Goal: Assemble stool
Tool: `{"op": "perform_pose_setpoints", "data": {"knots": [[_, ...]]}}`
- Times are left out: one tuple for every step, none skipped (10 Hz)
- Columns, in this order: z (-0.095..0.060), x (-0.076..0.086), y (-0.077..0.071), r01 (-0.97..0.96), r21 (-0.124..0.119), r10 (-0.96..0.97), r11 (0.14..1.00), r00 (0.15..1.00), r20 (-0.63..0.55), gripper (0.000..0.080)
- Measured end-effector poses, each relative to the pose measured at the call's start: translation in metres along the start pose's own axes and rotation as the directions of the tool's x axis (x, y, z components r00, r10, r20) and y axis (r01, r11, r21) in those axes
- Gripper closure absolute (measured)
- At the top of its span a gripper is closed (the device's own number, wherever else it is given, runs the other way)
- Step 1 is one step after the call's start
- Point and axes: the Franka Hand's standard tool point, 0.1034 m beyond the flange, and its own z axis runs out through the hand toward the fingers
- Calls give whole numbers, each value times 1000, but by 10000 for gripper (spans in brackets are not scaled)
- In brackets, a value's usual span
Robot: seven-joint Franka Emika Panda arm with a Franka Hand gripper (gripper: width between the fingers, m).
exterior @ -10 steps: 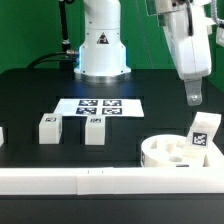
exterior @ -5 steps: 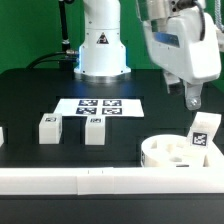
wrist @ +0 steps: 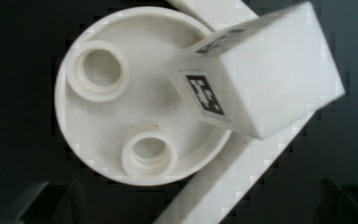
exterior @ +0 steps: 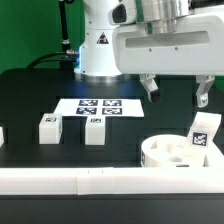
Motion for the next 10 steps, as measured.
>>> {"op": "perform_pose_setpoints", "data": {"knots": [[0, 1, 1, 102, -1, -102, 995, 995, 0, 150], [0, 4, 7, 286, -30, -286, 958, 958, -3, 150], [1, 10, 15, 411, -47, -412, 910, 911, -3, 150], [0, 18, 26, 559, -54, -560, 827, 828, -6, 150], [0, 26, 35, 610, -55, -611, 791, 791, -11, 150], [1, 24, 33, 612, -58, -614, 789, 790, -9, 150], [1, 23, 32, 614, -58, -615, 787, 788, -8, 150], [1, 24, 33, 613, -59, -614, 788, 789, -8, 150], [1, 26, 38, 615, -62, -616, 786, 787, -3, 150], [0, 35, 56, 599, -77, -600, 797, 800, 7, 150]]}}
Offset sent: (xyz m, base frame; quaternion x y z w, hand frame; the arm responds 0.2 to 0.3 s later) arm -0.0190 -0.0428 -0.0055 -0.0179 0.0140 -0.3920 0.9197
